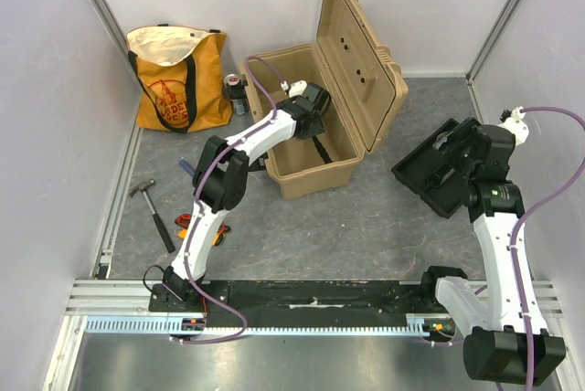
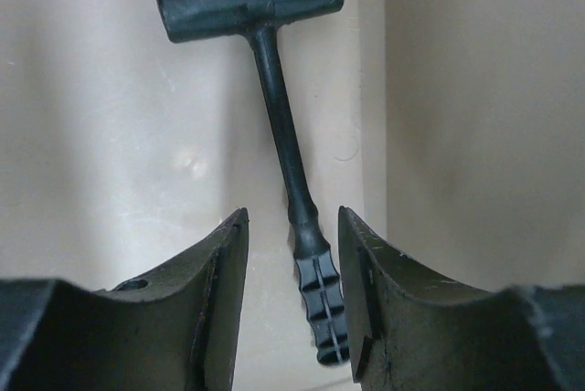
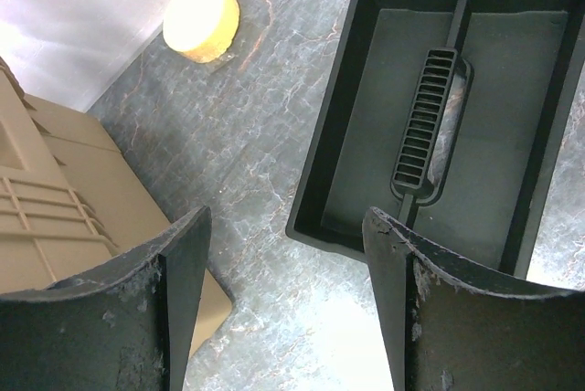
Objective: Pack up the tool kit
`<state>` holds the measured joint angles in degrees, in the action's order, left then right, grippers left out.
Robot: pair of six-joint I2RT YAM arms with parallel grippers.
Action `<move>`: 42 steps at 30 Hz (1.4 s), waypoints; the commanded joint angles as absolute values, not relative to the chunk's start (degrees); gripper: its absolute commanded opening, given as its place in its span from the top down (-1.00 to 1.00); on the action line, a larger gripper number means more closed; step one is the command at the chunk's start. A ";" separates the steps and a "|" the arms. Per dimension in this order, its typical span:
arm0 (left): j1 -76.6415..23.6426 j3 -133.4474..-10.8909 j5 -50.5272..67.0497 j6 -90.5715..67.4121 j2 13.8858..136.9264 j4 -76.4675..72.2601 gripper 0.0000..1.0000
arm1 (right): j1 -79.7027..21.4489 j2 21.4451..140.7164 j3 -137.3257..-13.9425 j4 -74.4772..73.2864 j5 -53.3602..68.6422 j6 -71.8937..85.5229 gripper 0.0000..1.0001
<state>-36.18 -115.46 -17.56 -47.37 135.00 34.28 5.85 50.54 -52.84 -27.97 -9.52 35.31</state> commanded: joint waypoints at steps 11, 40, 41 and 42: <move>-34.72 -104.52 -27.85 -32.09 102.24 34.10 -0.01 | 5.80 49.75 -56.07 -27.95 -9.85 34.89 -0.48; 8.51 -63.02 -33.23 -28.22 89.11 44.91 -0.54 | 5.80 52.38 -53.44 -26.63 -2.38 35.95 -0.55; 9.48 -62.32 -32.61 -28.13 89.73 44.65 -0.52 | 5.80 52.47 -53.61 -27.07 -2.11 35.95 -0.55; 10.45 -61.79 -31.22 -27.34 90.43 43.78 -0.49 | 5.80 52.21 -53.61 -27.33 -2.11 35.95 -0.55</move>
<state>7.79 -62.19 -30.44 -28.40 89.21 42.48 5.85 52.36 -53.49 -27.92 -3.90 35.99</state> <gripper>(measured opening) 0.768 0.774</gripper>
